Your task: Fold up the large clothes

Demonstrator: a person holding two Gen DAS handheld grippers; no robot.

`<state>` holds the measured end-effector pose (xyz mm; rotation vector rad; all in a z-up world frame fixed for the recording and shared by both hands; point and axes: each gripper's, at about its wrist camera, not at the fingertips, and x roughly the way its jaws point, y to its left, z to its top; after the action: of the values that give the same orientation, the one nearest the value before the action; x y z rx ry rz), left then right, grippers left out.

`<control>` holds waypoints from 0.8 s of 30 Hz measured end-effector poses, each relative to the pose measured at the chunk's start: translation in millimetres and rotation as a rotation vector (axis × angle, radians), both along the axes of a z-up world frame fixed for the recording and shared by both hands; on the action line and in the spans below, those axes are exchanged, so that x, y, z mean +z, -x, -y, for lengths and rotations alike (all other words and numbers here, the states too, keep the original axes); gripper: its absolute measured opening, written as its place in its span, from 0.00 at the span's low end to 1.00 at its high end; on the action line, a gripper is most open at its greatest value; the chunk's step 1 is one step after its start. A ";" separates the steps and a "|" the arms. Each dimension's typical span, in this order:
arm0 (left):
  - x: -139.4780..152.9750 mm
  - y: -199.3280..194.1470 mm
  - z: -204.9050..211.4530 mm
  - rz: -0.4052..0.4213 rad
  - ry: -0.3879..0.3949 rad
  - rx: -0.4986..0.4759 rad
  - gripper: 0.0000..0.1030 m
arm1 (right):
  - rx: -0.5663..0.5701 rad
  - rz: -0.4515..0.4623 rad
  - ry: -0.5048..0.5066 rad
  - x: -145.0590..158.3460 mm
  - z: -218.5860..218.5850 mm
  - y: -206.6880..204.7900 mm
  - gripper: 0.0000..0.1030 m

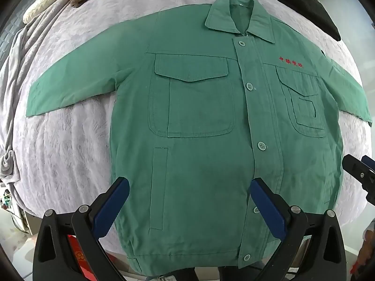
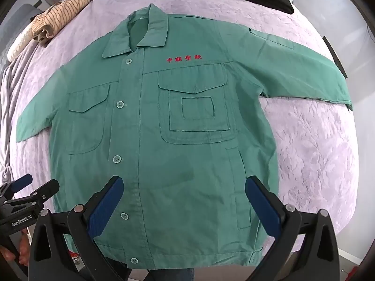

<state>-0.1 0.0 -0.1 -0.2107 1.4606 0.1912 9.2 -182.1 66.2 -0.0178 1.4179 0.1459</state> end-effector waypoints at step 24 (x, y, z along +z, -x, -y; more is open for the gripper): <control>-2.3 -0.9 -0.6 0.004 0.002 -0.008 1.00 | 0.007 -0.005 0.001 -2.5 -3.3 0.0 1.00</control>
<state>0.8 0.6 -2.3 -0.2064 1.4577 0.1832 9.2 -178.9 63.7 -0.0234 1.4227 0.1508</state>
